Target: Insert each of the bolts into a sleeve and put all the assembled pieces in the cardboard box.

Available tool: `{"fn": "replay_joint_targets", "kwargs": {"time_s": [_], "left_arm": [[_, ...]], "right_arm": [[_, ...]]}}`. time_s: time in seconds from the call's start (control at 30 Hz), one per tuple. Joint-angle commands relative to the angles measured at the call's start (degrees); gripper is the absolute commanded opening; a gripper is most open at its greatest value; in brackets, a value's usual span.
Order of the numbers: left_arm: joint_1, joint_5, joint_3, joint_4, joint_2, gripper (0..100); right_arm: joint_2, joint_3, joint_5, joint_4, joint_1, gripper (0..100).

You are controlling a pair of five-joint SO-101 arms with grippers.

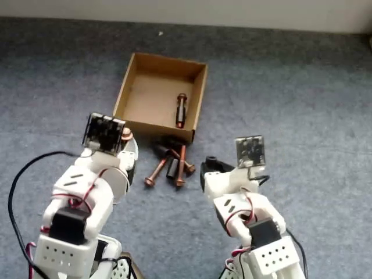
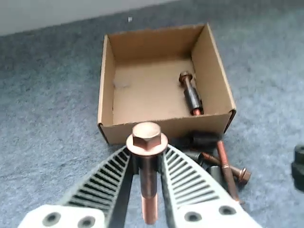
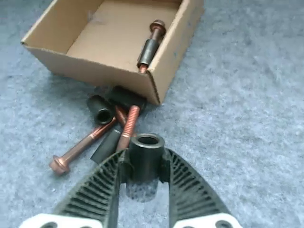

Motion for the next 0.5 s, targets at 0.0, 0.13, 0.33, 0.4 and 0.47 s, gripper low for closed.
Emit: {"fn": "replay_joint_targets", "kwargs": {"time_s": [0.0, 0.13, 0.33, 0.4, 0.47], "left_arm": [[0.92, 7.91, 7.16, -8.18, -13.76, 1], [0.92, 15.56, 12.35, -10.73, -24.92, 1], [6.20, 20.92, 12.79, -11.87, -25.01, 1], [9.27, 22.07, 12.62, -11.87, -25.27, 1], [11.82, 22.07, 12.00, -11.87, -25.36, 1]], "right_arm": [[-5.67, 1.71, 5.98, 0.22, -3.82, 0.5], [-10.95, 4.26, 9.23, 0.22, -7.52, 0.5], [-17.98, 9.71, 14.86, -3.91, -12.88, 0.5], [-19.56, 13.05, 17.41, -8.13, -14.11, 0.5], [-19.47, 16.04, 18.90, -12.09, -14.73, 0.5]]}}
